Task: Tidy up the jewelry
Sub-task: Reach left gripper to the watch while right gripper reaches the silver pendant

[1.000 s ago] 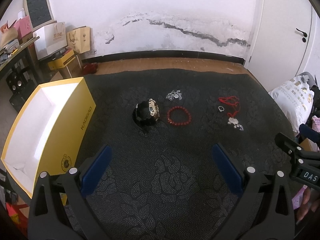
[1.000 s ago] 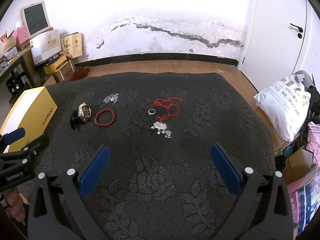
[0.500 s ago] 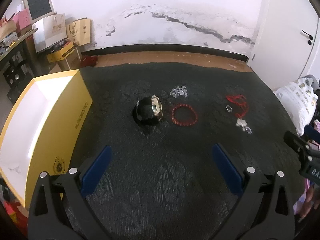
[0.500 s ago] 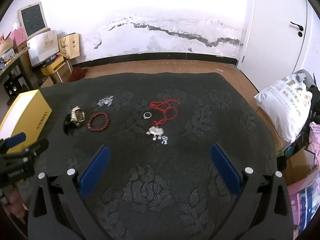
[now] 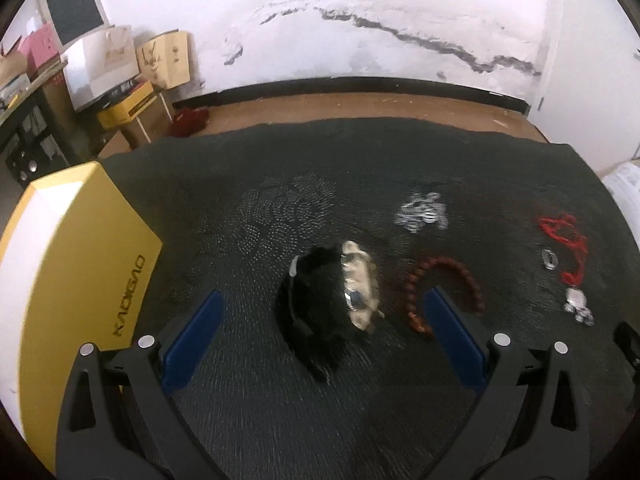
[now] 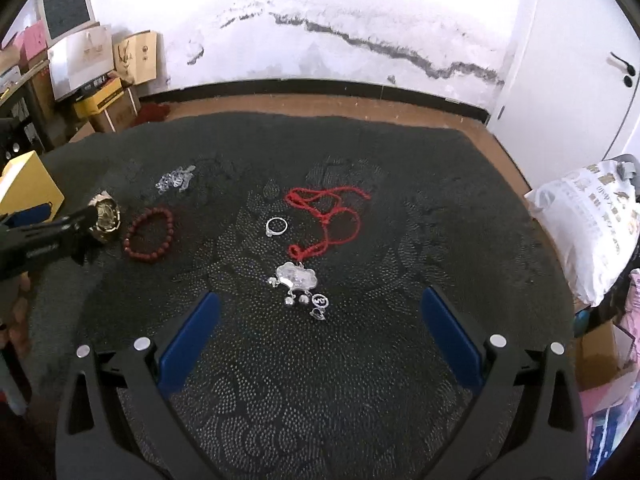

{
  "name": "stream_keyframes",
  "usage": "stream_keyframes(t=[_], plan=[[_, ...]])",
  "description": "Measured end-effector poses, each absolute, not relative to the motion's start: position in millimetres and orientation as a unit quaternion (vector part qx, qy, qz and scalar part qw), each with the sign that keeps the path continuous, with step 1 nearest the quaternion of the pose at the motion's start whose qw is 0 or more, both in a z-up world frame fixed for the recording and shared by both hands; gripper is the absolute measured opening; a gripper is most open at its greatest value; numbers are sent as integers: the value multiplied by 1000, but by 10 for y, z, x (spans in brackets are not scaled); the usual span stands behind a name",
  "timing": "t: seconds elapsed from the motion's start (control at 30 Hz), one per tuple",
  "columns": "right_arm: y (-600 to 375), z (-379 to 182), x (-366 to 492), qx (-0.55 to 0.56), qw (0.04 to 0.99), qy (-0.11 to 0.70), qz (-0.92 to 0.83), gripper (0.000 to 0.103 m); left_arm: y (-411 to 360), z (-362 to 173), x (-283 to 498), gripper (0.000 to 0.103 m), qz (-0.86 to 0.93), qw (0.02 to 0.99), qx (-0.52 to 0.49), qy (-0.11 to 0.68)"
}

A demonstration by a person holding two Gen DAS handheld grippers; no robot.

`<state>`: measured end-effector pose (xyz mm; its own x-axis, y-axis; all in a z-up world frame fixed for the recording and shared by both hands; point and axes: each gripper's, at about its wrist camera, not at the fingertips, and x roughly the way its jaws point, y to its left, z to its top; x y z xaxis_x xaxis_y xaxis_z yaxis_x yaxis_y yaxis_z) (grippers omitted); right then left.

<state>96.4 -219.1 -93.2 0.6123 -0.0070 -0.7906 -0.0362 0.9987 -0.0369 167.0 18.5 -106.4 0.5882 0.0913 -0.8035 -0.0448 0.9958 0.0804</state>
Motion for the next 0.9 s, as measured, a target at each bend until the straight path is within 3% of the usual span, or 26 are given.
stream_keyframes(t=[0.33,0.9], plan=[[-2115,-1347,1263,-44,877,478,2,97,290,-1452,1973,98,42,874,32,483],[-2173,-1619,1407,11,886,464,-9,97,358,-1514,1938,98,26,890,11,455]])
